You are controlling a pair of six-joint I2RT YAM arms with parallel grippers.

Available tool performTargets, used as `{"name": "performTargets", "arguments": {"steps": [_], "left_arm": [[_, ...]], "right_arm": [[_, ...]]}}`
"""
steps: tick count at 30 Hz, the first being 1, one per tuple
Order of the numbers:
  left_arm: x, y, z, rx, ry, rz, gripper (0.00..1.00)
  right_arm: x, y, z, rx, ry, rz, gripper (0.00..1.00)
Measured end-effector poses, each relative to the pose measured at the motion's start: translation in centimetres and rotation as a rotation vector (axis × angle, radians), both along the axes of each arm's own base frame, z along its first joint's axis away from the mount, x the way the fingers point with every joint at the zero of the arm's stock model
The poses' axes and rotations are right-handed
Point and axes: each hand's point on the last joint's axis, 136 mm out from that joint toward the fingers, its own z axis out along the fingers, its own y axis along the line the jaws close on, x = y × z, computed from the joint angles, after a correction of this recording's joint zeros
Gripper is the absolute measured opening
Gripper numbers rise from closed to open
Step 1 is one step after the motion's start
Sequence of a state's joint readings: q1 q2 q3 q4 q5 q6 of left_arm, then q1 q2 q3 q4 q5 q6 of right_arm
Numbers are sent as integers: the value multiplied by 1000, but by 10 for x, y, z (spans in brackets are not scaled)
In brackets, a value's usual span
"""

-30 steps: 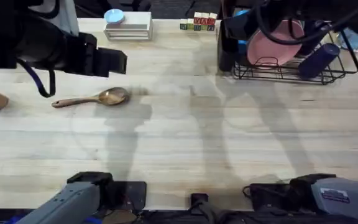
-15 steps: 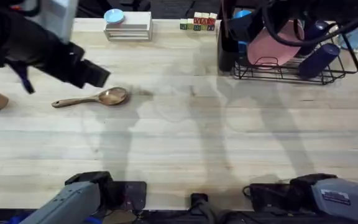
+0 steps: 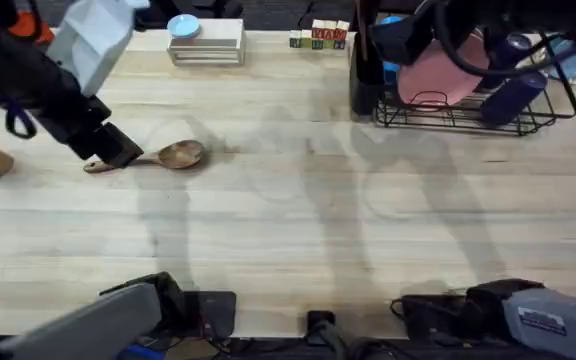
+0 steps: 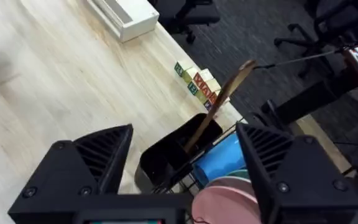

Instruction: Pick up the spoon on the table one by one and put them onto the rack

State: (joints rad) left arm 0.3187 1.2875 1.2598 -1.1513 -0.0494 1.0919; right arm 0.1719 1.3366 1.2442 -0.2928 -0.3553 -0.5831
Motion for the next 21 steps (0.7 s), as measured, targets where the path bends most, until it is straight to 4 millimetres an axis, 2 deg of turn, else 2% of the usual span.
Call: {"name": "performTargets", "arguments": {"steps": [3,8,9,15,21], "left_arm": [[7,5,-12,13,43,-25,993],[3,6,-32,-2,140,-43,993],[6,8,-42,-7,172,-59,993],[11,22,-74,-28,262,-96,993],[17,34,-108,-77,319,-127,993]], "right_arm": [[-10,-2,9,1,-10,1,993],[-20,-3,16,-13,-26,8,993],[-23,-4,15,-17,-18,10,993],[-29,-5,14,-22,-2,12,993],[-36,-6,24,-18,-28,11,993]]}}
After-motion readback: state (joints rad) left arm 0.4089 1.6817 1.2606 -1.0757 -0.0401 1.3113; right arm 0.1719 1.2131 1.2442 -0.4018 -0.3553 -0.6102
